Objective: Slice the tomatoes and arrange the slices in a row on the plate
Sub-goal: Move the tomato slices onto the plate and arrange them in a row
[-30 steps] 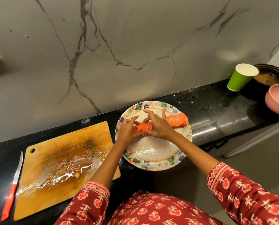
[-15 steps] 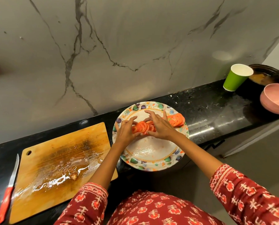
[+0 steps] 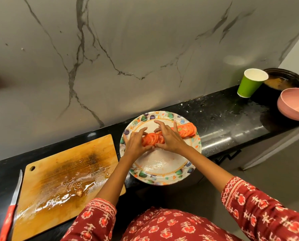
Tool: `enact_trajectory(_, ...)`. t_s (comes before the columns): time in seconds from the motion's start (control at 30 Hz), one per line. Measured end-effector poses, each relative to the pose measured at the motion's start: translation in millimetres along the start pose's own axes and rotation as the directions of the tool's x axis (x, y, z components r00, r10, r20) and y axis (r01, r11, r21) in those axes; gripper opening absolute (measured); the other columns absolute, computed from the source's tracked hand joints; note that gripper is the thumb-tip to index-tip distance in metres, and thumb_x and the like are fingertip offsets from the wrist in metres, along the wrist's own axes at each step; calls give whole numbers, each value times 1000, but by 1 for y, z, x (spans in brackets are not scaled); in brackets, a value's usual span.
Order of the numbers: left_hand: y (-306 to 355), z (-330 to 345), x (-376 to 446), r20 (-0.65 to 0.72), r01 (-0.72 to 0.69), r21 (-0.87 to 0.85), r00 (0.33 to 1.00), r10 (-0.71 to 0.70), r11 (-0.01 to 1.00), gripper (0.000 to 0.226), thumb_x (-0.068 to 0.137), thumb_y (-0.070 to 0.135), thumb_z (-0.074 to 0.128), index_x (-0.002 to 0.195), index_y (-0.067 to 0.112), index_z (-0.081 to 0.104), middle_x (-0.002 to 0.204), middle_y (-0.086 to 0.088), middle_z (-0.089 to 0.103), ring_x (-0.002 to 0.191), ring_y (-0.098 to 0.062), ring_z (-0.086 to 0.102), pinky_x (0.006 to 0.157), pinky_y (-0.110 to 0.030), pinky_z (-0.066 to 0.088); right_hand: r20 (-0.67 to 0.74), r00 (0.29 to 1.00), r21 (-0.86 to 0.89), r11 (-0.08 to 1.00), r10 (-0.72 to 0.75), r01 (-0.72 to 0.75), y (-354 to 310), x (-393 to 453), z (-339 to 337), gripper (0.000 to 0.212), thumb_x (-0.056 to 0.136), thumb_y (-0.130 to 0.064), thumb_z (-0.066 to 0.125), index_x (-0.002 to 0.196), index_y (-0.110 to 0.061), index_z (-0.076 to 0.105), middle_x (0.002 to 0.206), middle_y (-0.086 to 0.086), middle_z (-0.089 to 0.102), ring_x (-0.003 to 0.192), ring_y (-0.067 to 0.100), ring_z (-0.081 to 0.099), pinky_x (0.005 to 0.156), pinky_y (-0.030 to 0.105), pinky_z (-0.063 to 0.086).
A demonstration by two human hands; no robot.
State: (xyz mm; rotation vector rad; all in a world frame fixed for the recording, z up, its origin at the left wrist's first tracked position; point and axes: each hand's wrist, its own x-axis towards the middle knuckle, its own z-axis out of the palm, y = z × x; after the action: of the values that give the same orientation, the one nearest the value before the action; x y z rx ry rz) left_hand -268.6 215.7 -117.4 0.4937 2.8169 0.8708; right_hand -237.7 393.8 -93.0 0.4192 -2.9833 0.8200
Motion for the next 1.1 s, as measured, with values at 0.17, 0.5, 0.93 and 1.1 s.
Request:
enact_trajectory(0.17, -2, -4, 5, 37, 10, -12, 999, -9, 1000, 85, 70, 41, 76, 139, 28, 29, 130, 1, 54, 124, -23, 43, 103, -57, 32, 12, 1000, -2, 1000, 2, -2, 4, 0, -1, 89, 80, -33, 69, 147, -15, 14, 124, 1, 58, 129, 21, 44, 113, 56, -9)
enact_trajectory(0.5, 15, -12, 4, 56, 10, 168, 998, -20, 986, 90, 70, 51, 72, 142, 30, 23, 137, 3, 49, 134, -22, 31, 111, -62, -1, 9, 1000, -18, 1000, -7, 7, 3, 0, -3, 91, 79, -32, 69, 147, -15, 12, 126, 0, 58, 131, 20, 42, 112, 55, -12)
enact_trajectory(0.93, 21, -10, 8, 94, 13, 144, 995, -27, 989, 87, 72, 45, 73, 141, 31, 22, 138, 4, 47, 133, -25, 33, 110, -64, 1, -66, 997, 39, 999, 39, -36, 14, -7, -13, 87, 79, -28, 67, 148, -15, 14, 118, 0, 60, 123, 20, 48, 115, 51, 3)
enact_trajectory(1.1, 13, -11, 10, 100, -3, 52, 995, -3, 999, 84, 72, 40, 74, 140, 32, 25, 131, 0, 53, 124, -23, 46, 108, -65, 15, 0, 1000, 17, 1000, 14, -14, 4, -3, -8, 89, 79, -29, 69, 148, -17, 13, 124, 1, 58, 126, 20, 45, 114, 50, 9)
